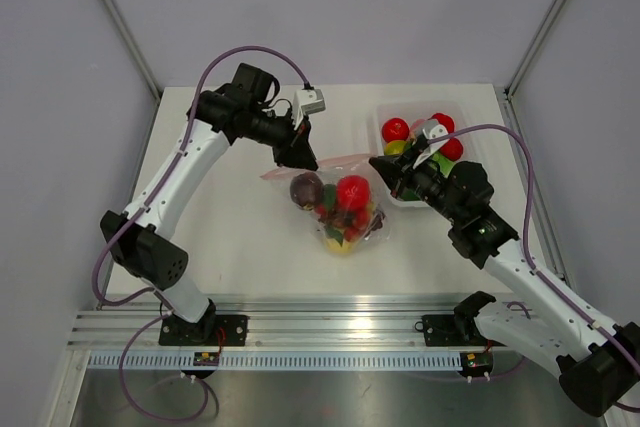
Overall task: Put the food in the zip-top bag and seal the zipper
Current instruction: Zip the zipper food storage bag at the center of the board.
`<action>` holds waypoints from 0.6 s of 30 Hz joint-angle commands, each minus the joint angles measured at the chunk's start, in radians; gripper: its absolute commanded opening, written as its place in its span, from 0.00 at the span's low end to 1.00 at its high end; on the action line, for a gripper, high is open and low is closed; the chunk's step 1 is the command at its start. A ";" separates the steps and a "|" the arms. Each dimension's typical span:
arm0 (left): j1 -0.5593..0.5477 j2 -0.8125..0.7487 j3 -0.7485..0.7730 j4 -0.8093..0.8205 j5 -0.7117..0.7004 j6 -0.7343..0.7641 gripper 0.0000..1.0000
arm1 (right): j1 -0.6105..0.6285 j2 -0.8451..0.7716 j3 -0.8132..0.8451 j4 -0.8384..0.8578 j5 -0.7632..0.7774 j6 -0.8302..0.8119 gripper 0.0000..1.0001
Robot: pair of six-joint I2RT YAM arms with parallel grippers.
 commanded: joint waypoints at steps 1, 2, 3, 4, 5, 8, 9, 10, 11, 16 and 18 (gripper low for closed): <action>0.030 -0.073 -0.023 0.008 -0.032 -0.014 0.00 | -0.014 -0.038 0.009 0.096 0.098 -0.014 0.00; 0.032 -0.081 -0.040 0.008 -0.035 -0.015 0.00 | -0.014 -0.038 0.006 0.099 0.118 -0.013 0.00; 0.039 -0.089 -0.054 0.016 -0.037 -0.020 0.00 | -0.016 -0.039 0.004 0.108 0.133 -0.011 0.00; 0.044 -0.104 -0.069 0.022 -0.037 -0.023 0.00 | -0.016 -0.045 0.001 0.115 0.151 -0.004 0.00; 0.047 -0.113 -0.109 0.039 -0.039 -0.026 0.00 | -0.016 -0.051 -0.011 0.125 0.202 0.001 0.00; 0.073 -0.153 -0.178 0.072 -0.042 -0.044 0.00 | -0.016 -0.074 -0.034 0.176 0.273 0.003 0.00; 0.091 -0.161 -0.218 0.092 -0.040 -0.051 0.00 | -0.016 -0.076 -0.033 0.179 0.276 0.001 0.00; 0.097 -0.172 -0.237 0.100 -0.037 -0.057 0.00 | -0.016 -0.074 -0.031 0.179 0.279 0.001 0.00; 0.104 -0.188 -0.250 0.115 -0.034 -0.069 0.00 | -0.016 -0.071 -0.030 0.179 0.277 0.003 0.00; 0.113 -0.247 -0.293 0.135 -0.052 -0.103 0.00 | -0.018 -0.059 -0.028 0.194 0.285 0.019 0.00; 0.114 -0.279 -0.304 0.137 -0.075 -0.109 0.00 | -0.018 -0.053 -0.028 0.204 0.296 0.023 0.00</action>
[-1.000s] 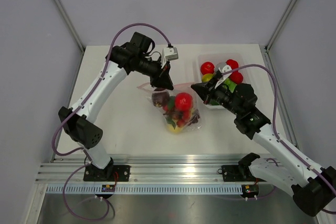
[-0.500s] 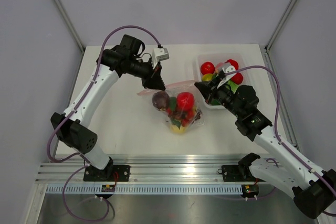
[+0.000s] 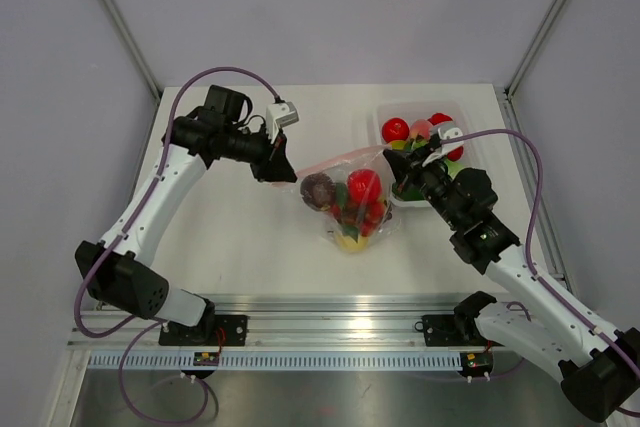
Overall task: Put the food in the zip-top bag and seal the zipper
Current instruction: Zip the zipper food storage bag at the center of the board, then place the zipper food storage bag at the center of the board.
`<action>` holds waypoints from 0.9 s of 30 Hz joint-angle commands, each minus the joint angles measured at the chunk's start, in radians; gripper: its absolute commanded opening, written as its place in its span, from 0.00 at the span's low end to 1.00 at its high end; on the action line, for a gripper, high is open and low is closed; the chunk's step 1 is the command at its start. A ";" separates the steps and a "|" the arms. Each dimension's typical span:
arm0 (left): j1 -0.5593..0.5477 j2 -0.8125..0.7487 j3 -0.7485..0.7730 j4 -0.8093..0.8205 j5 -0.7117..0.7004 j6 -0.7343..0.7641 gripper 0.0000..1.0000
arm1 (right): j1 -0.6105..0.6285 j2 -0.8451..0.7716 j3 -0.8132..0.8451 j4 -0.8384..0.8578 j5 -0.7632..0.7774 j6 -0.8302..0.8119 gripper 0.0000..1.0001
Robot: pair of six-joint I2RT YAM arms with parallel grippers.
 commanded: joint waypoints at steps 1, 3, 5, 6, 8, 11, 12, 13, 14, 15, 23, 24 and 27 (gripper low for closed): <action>0.013 -0.096 -0.012 0.027 -0.060 -0.033 0.00 | -0.017 -0.010 0.020 0.161 0.099 0.016 0.00; 0.016 -0.120 -0.027 0.025 -0.077 -0.034 0.00 | -0.017 -0.002 0.022 0.173 0.112 0.019 0.00; 0.025 -0.133 -0.053 0.024 -0.089 -0.034 0.00 | -0.016 0.004 0.023 0.181 0.119 0.025 0.00; 0.029 -0.145 -0.070 0.027 -0.097 -0.034 0.00 | -0.017 0.007 0.025 0.185 0.122 0.028 0.00; 0.051 -0.151 -0.113 0.036 -0.099 -0.043 0.00 | -0.017 0.009 0.025 0.189 0.133 0.030 0.00; 0.066 -0.168 -0.145 0.056 -0.089 -0.063 0.00 | -0.019 0.010 0.023 0.192 0.135 0.031 0.00; 0.069 -0.170 -0.155 0.060 -0.088 -0.066 0.00 | -0.019 0.012 0.025 0.192 0.133 0.031 0.00; 0.072 -0.174 -0.159 0.065 -0.089 -0.069 0.00 | -0.019 0.015 0.025 0.192 0.135 0.033 0.00; 0.078 -0.182 -0.159 0.067 -0.092 -0.073 0.00 | -0.019 0.015 0.025 0.190 0.136 0.031 0.00; 0.083 -0.182 -0.162 0.065 -0.097 -0.074 0.00 | -0.022 0.015 0.025 0.189 0.136 0.033 0.00; 0.100 -0.217 -0.181 0.105 -0.077 -0.114 0.00 | -0.025 0.040 0.033 0.193 0.093 0.053 0.00; 0.100 -0.220 -0.176 0.116 -0.079 -0.122 0.00 | -0.025 0.053 0.036 0.196 0.081 0.058 0.00; 0.100 -0.229 -0.150 0.180 -0.098 -0.174 0.00 | -0.023 0.114 0.076 0.199 0.009 0.076 0.00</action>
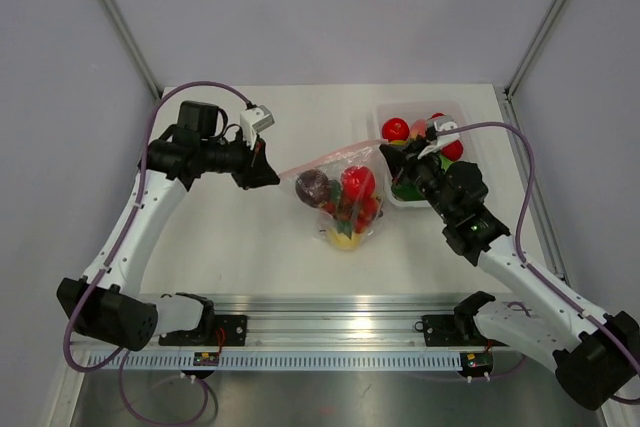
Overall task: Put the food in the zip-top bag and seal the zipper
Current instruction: Place the zipper food storage bag at the center of the board, then reset both arms
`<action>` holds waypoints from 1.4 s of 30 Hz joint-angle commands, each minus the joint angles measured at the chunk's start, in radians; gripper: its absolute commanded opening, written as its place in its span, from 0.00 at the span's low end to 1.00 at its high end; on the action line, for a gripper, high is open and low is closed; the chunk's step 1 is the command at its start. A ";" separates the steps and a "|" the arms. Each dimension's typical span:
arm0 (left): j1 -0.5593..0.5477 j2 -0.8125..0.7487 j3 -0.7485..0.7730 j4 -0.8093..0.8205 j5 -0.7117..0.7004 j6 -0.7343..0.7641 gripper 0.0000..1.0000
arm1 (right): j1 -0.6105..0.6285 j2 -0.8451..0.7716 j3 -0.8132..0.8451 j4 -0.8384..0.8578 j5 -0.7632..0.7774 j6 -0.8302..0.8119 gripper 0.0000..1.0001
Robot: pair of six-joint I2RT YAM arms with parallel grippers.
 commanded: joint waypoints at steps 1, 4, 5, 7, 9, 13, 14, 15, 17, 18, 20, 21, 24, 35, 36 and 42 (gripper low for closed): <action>0.012 -0.039 0.039 0.112 -0.062 -0.075 0.00 | -0.017 0.059 0.104 0.123 -0.077 0.026 0.00; 0.018 -0.028 0.070 0.162 -0.119 -0.098 0.00 | -0.017 0.145 0.168 0.126 -0.148 0.038 0.00; 0.032 -0.022 0.093 0.173 -0.154 -0.105 0.00 | -0.017 0.170 0.185 0.136 -0.165 0.038 0.00; 0.057 -0.001 0.112 0.211 -0.173 -0.118 0.00 | -0.015 0.248 0.246 0.152 -0.199 0.033 0.00; 0.113 0.024 0.164 0.240 -0.178 -0.147 0.00 | -0.015 0.346 0.297 0.184 -0.223 0.020 0.00; 0.231 0.106 0.289 0.343 -0.096 -0.256 0.00 | -0.020 0.532 0.549 0.196 -0.277 -0.008 0.00; 0.260 0.143 0.324 0.355 -0.067 -0.293 0.00 | -0.020 0.567 0.598 0.196 -0.292 -0.010 0.00; 0.285 0.157 0.380 0.361 -0.053 -0.307 0.00 | -0.021 0.627 0.641 0.198 -0.309 -0.011 0.00; 0.314 0.176 0.420 0.373 0.000 -0.325 0.00 | -0.023 0.671 0.733 0.221 -0.355 -0.001 0.00; 0.319 0.168 0.423 0.383 0.028 -0.327 0.00 | -0.023 0.699 0.751 0.228 -0.381 0.013 0.01; 0.324 0.112 0.368 0.433 0.098 -0.330 0.00 | -0.023 0.715 0.765 0.233 -0.413 0.029 0.12; 0.324 0.088 0.331 0.447 0.126 -0.329 0.02 | -0.023 0.715 0.750 0.235 -0.429 0.032 0.35; 0.324 -0.016 0.178 0.475 0.181 -0.336 0.56 | -0.023 0.678 0.618 0.257 -0.455 0.058 0.60; 0.321 -0.200 -0.036 0.504 0.052 -0.496 0.74 | -0.028 0.363 0.263 -0.025 -0.256 0.036 0.75; 0.318 -0.202 -0.037 0.504 0.028 -0.514 0.73 | -0.026 0.334 0.274 -0.081 -0.234 0.045 0.76; 0.230 -0.269 -0.088 0.449 -0.107 -0.504 0.73 | -0.026 0.224 0.333 -0.400 -0.105 0.052 0.84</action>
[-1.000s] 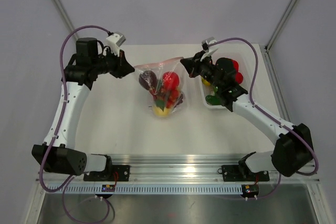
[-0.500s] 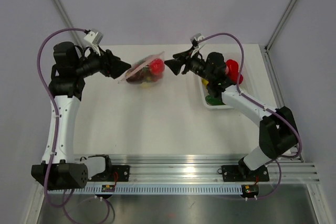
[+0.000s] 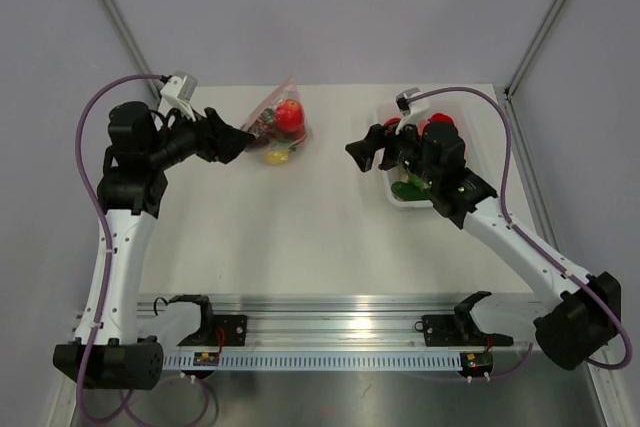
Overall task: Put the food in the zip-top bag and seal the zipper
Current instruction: Reset both arms
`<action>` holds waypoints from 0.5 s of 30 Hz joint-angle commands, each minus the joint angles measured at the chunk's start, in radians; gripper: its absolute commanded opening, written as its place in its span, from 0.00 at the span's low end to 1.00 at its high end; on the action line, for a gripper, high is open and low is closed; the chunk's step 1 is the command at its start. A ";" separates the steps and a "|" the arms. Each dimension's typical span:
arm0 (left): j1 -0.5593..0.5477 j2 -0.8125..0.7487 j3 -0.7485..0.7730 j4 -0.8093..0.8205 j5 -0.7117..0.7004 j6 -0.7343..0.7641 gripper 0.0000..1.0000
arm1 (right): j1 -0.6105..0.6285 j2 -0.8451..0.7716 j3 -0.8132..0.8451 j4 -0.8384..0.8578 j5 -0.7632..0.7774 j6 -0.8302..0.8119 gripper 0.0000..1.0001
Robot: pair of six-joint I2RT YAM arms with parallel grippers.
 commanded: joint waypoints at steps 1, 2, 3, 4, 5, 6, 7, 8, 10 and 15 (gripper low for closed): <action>-0.076 -0.068 -0.039 -0.039 -0.113 0.008 0.73 | -0.003 -0.090 0.045 -0.245 0.123 -0.010 0.91; -0.086 -0.079 -0.058 -0.051 -0.133 0.009 0.74 | -0.003 -0.128 0.045 -0.270 0.145 -0.012 0.99; -0.095 -0.099 -0.075 -0.068 -0.141 0.009 0.77 | -0.005 -0.147 0.045 -0.299 0.207 -0.006 0.99; -0.105 -0.111 -0.091 -0.078 -0.145 0.011 0.77 | -0.003 -0.163 0.048 -0.358 0.249 0.001 0.99; -0.110 -0.123 -0.127 -0.085 -0.162 0.011 0.79 | -0.003 -0.192 0.051 -0.388 0.289 0.008 1.00; -0.115 -0.148 -0.142 -0.090 -0.170 0.011 0.79 | -0.003 -0.203 0.053 -0.419 0.373 0.024 0.99; -0.121 -0.160 -0.162 -0.099 -0.191 0.011 0.80 | -0.003 -0.213 0.057 -0.481 0.410 0.033 1.00; -0.127 -0.171 -0.186 -0.102 -0.211 0.005 0.82 | -0.003 -0.222 0.057 -0.511 0.451 0.043 0.99; -0.170 -0.200 -0.200 -0.122 -0.263 -0.004 0.88 | -0.003 -0.243 0.054 -0.586 0.531 0.070 1.00; -0.293 -0.251 -0.263 -0.115 -0.378 -0.003 0.94 | -0.003 -0.279 0.021 -0.658 0.608 0.099 0.99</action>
